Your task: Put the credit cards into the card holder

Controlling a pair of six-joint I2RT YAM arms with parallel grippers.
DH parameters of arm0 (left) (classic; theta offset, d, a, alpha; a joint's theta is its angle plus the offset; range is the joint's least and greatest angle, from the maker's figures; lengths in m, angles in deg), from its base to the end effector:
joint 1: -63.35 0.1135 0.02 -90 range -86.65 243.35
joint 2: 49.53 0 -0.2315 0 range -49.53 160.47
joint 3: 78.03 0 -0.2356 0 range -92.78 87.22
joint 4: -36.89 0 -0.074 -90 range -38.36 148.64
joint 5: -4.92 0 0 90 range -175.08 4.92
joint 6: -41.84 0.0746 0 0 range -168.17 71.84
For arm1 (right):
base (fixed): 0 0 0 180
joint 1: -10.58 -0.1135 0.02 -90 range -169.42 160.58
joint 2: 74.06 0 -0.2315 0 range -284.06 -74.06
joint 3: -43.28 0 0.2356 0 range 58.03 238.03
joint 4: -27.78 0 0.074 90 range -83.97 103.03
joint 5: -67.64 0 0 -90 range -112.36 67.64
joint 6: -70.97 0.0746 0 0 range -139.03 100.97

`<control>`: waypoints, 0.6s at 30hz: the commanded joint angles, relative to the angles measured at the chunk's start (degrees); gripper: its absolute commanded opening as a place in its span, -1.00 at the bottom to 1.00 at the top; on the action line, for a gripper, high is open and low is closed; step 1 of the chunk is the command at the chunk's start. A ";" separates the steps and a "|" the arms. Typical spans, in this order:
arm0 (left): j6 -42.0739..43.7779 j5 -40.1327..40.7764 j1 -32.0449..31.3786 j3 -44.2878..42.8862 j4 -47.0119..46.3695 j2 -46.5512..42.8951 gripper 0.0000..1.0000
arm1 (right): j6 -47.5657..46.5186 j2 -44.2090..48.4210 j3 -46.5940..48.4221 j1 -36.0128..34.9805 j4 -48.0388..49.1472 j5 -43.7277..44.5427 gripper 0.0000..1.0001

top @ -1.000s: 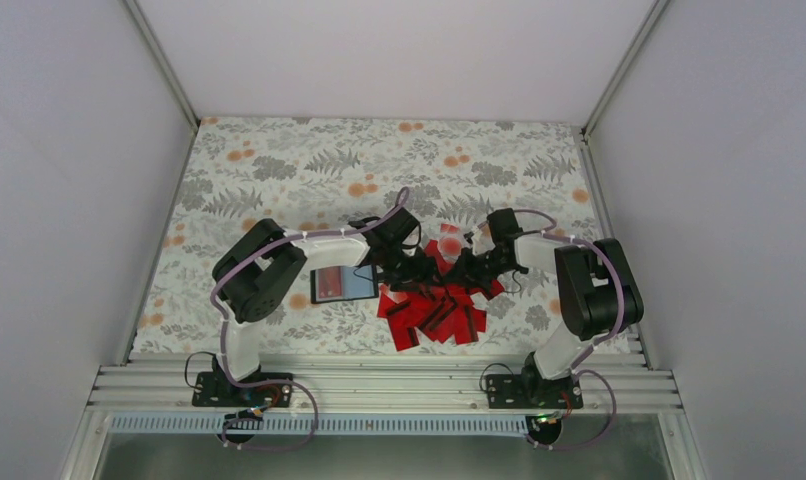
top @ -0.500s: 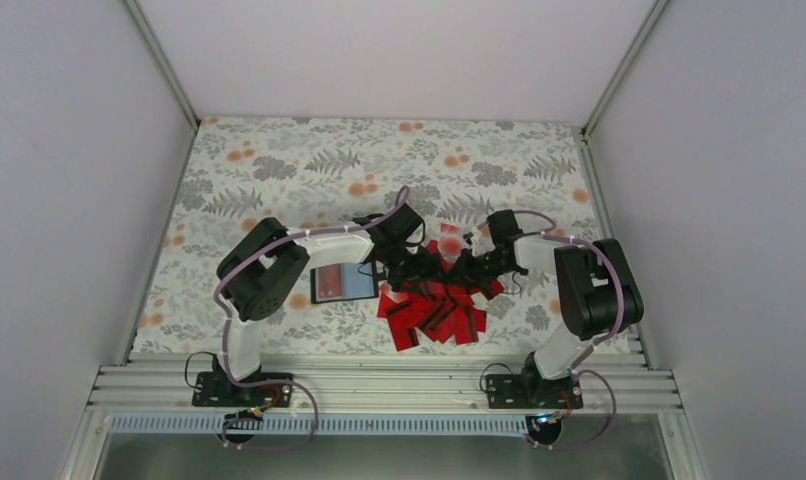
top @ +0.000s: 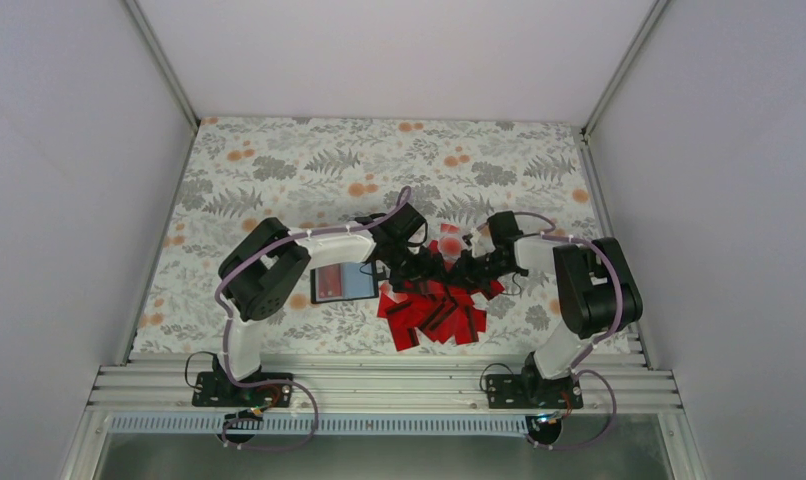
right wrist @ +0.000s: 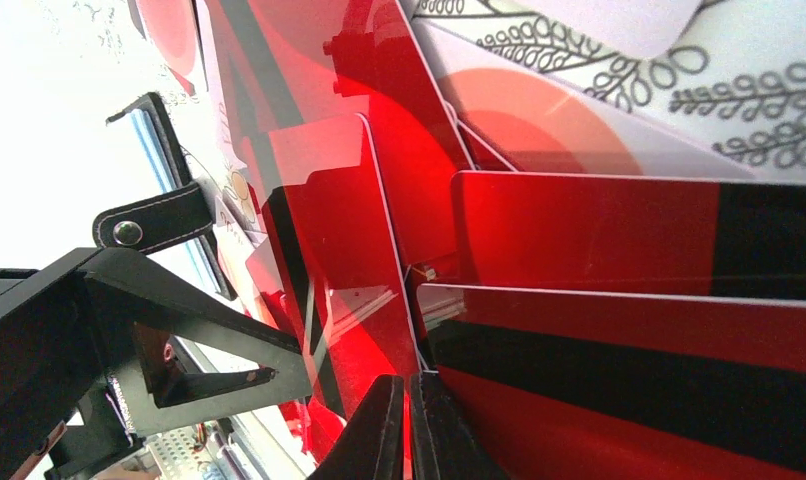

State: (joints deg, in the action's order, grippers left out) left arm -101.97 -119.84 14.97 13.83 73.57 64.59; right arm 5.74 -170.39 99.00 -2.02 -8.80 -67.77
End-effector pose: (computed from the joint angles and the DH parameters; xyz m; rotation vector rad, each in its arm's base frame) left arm 0.2263 -0.3187 0.1014 -0.0793 -2.7736 1.0675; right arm 0.2347 0.1069 0.0670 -0.1681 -2.8325 -1.2254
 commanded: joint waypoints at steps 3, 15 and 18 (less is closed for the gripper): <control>-0.54 0.33 -0.58 0.28 -3.46 -1.03 0.68 | -0.80 -2.32 -3.88 -0.43 -2.43 2.03 -0.91; 0.37 6.27 -0.59 2.57 -4.03 -6.83 0.63 | 0.93 -3.41 -3.91 -2.45 -1.20 0.06 -0.91; 0.36 7.20 -0.58 3.20 -3.25 -7.77 0.60 | 1.14 -3.67 -3.67 -2.78 -1.07 0.06 -0.91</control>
State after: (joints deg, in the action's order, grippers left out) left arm -101.79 -114.62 14.73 16.30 71.80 59.87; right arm 6.40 -171.37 97.45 -2.91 -6.24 -71.42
